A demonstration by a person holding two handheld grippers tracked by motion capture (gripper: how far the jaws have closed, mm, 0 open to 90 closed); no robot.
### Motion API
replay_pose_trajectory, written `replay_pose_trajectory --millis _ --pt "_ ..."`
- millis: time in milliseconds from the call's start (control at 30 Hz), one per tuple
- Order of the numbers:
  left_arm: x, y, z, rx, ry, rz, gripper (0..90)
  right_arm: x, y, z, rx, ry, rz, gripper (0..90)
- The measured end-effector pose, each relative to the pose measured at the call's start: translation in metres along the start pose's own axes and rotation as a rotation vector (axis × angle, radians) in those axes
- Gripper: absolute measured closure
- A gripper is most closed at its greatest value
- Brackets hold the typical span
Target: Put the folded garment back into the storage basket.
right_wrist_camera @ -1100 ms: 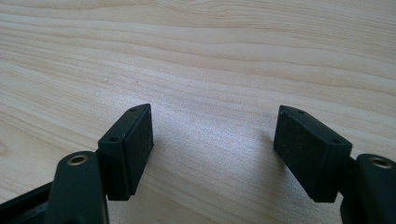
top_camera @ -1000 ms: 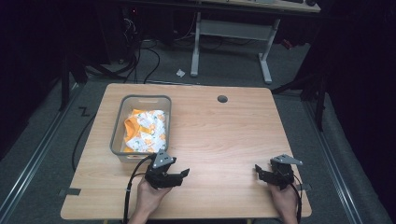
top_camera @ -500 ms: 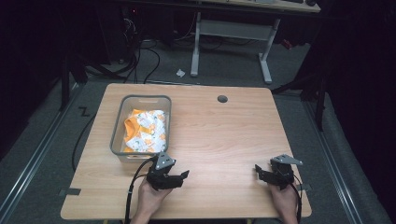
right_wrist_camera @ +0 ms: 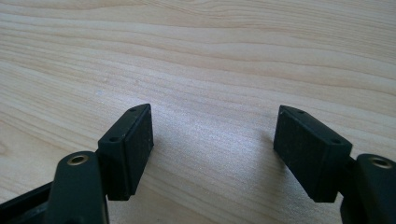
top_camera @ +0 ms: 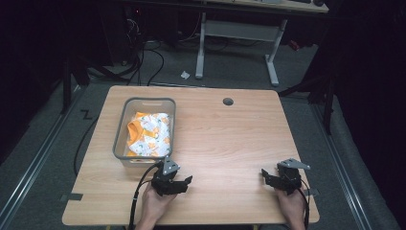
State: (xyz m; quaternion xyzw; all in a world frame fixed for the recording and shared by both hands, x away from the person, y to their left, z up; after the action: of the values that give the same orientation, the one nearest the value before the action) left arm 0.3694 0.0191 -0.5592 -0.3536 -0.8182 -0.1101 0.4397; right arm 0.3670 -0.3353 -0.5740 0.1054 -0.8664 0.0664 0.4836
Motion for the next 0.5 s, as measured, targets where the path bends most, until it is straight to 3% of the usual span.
replay_pose_trajectory --millis 267,400,500 --pt "-0.014 0.007 0.008 0.007 0.042 -0.054 33.3 0.0 0.0 0.0 0.0 0.0 -0.001 28.9" --pt "-0.016 0.008 0.01 -0.012 0.023 -0.096 33.9 0.0 0.0 0.0 0.0 0.0 -0.001 28.9" --pt "-0.016 0.009 0.009 -0.008 0.024 -0.103 33.4 0.0 0.0 0.0 0.0 0.0 -0.001 28.9"
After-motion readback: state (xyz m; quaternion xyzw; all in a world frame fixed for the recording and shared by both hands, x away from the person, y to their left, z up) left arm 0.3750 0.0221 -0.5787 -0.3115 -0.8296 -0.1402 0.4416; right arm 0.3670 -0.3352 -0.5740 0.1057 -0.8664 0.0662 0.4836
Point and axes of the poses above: each handheld gripper's, and its own axes: x roughly backward along the jaws, z roughly out of its underside, y roughly to its left, the point moved 8 cm from there along -x, roughly forward along the jaws, and after that the axes turned 12 degrees about y, right-handed, at the moved point
